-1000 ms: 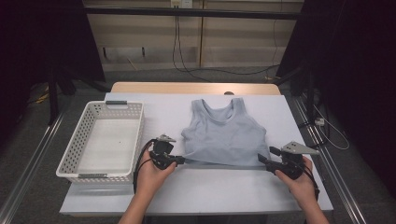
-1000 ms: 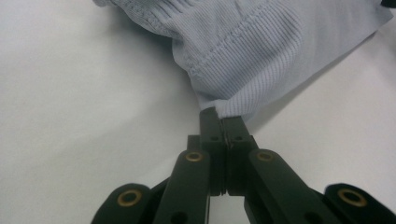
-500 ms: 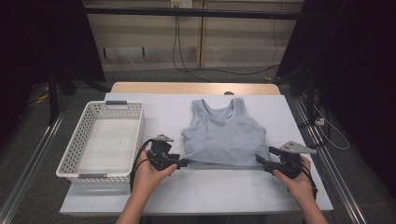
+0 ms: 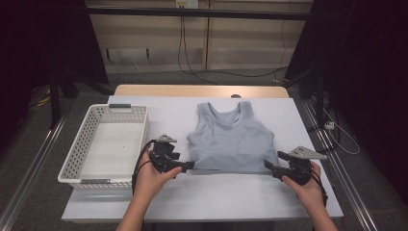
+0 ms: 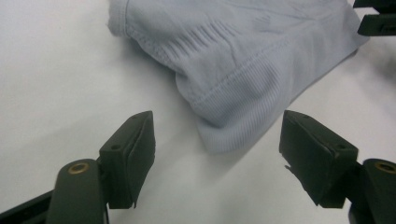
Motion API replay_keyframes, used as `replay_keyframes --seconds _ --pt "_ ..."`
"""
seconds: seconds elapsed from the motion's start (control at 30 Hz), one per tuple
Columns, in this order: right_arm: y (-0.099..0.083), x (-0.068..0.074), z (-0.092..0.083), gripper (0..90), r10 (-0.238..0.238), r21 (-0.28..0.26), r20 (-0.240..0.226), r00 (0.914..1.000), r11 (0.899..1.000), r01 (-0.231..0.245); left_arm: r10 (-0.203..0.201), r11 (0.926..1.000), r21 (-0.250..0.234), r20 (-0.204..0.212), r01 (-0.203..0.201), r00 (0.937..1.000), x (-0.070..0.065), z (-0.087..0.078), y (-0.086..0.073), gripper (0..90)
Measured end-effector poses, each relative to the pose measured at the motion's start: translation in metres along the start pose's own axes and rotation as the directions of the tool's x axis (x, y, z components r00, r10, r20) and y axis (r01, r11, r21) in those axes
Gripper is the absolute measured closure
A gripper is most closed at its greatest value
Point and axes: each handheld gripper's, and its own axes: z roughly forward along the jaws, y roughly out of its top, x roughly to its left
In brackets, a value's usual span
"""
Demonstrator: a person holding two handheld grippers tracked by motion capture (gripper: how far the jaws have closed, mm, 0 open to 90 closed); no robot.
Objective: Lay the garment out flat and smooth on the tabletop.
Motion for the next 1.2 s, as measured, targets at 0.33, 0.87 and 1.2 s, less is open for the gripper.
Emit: replay_keyframes --seconds 0.33,0.87,1.2 --pt "0.000 0.000 -0.001 31.8 -0.003 -0.003 0.005 1.0000 1.000 0.003 -0.029 0.9991 -0.033 -0.010 0.029 0.9995 0.007 0.015 0.014 30.1" --pt "0.001 -0.005 0.004 32.6 0.016 0.010 0.036 0.9992 1.000 -0.016 -0.062 0.9980 0.015 -0.010 0.062 0.9980 0.016 0.042 0.014 50.4" --pt "0.001 -0.006 0.007 37.4 0.014 0.022 0.041 0.9991 1.000 -0.015 -0.062 0.9974 0.035 -0.001 0.062 0.9981 0.013 0.045 0.013 76.5"
